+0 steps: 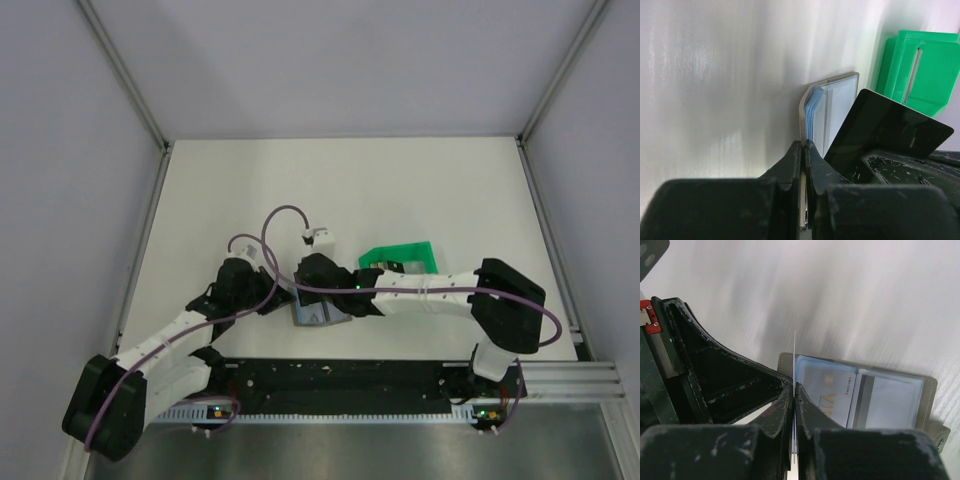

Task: Put the credit cards into the card holder
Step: Insert the credit card into the card holder.

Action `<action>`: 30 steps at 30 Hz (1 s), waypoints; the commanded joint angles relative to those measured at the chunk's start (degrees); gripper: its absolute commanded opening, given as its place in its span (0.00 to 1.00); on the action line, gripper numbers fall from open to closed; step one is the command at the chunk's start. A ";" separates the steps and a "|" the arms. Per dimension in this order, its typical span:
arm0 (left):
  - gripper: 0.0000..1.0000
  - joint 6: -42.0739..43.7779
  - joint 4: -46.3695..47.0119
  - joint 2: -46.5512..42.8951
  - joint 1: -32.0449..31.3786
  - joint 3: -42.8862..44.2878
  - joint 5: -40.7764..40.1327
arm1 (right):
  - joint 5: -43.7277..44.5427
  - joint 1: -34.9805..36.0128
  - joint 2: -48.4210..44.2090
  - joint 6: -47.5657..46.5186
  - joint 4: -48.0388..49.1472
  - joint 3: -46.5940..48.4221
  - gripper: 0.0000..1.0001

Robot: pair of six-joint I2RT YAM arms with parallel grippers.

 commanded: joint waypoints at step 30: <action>0.00 -0.55 2.51 -1.37 -0.08 -0.72 0.58 | 1.73 0.86 3.42 -2.76 -3.81 6.20 0.00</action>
